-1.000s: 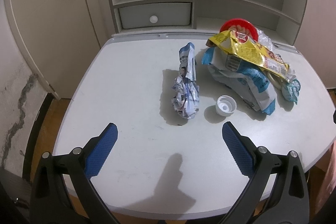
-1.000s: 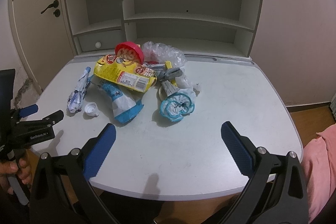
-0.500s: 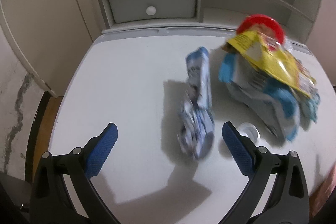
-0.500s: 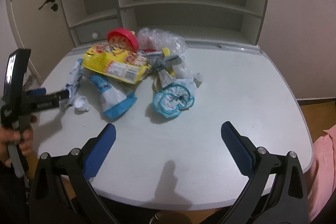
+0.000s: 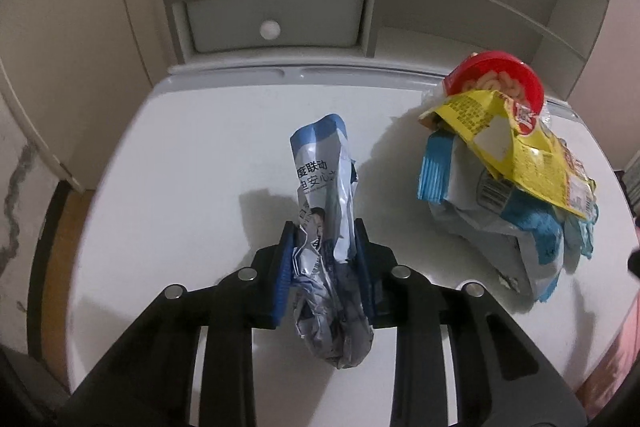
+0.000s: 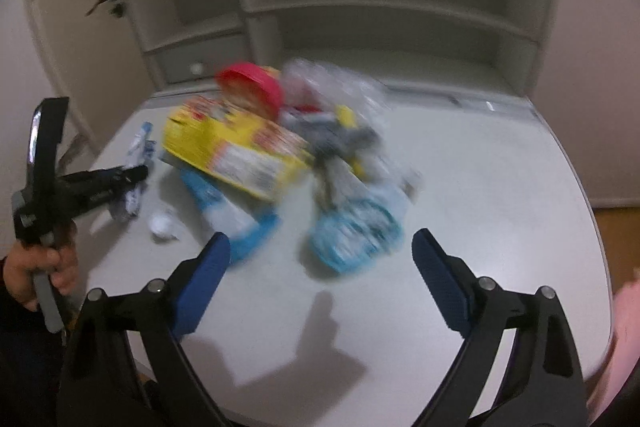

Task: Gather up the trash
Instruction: 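Grasp the blue-white wrapper with the left tool while the right tool grasps the yellow chip bag, then carry both items to the black bin and open both tools to drop them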

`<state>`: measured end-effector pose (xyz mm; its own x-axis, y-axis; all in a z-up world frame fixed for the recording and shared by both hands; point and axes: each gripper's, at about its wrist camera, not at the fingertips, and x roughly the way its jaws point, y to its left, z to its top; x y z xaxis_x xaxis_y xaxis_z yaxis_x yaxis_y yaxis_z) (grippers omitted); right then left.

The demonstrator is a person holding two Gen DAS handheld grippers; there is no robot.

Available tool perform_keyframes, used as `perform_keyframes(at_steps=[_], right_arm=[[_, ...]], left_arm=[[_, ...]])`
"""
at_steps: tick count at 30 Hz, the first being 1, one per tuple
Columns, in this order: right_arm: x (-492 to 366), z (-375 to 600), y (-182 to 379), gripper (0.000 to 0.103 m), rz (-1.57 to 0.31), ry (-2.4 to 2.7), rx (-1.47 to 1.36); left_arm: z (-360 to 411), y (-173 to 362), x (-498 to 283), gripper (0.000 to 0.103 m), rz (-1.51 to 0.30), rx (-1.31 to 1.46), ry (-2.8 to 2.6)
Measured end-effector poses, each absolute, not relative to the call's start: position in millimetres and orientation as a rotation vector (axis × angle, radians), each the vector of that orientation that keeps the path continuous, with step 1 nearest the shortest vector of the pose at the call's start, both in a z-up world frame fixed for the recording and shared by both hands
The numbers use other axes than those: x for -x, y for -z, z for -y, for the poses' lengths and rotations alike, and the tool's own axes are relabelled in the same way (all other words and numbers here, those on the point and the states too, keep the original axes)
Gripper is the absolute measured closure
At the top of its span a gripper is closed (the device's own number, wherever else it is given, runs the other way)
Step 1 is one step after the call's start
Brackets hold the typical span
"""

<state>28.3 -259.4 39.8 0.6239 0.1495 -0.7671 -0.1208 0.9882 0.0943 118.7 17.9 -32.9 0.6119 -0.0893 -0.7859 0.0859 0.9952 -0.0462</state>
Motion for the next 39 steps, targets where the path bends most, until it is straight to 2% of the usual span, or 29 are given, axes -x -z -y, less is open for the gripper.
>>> perform_keyframes(at_steps=[13,14,15,16,17,21,22,25,33,39], right_arm=[[-139,166,-26,0.012,-1.029,-0.455,0.276],[-144,167,-25,0.026,-1.051,-0.466,0.269],[-147,170,-25,0.031,-1.063,-0.470,0.256],[-148,173,-28,0.049,-1.052,-0.473,0.251],[-146,175,-34,0.061,-1.040,-0.488,0.233],[-148,183,-43,0.071,-1.031,-0.435,0.207],[-143,186,-46,0.087,-1.021,-0.415,0.205],[-132,190,-61,0.099,-0.954,-0.341,0.203],[-112,229,-96,0.100,-0.871,-0.237,0.107],[-56,314,-126,0.100,-0.799,-0.095,-0.019]], left_arm=[[-22,18,-76,0.075,-0.885,0.040,0.192],[-21,17,-76,0.075,-0.883,0.042,0.195],[-22,17,-75,0.075,-0.882,0.047,0.200],[-23,16,-75,0.075,-0.880,0.050,0.201],[-24,16,-75,0.075,-0.878,0.052,0.201],[-29,16,-75,0.075,-0.880,0.070,0.191],[-30,15,-75,0.075,-0.878,0.070,0.189],[-30,11,-70,0.075,-0.866,0.070,0.189],[-5,-15,-56,0.075,-0.808,0.048,0.225],[54,-31,-44,0.075,-0.782,0.002,0.339]])
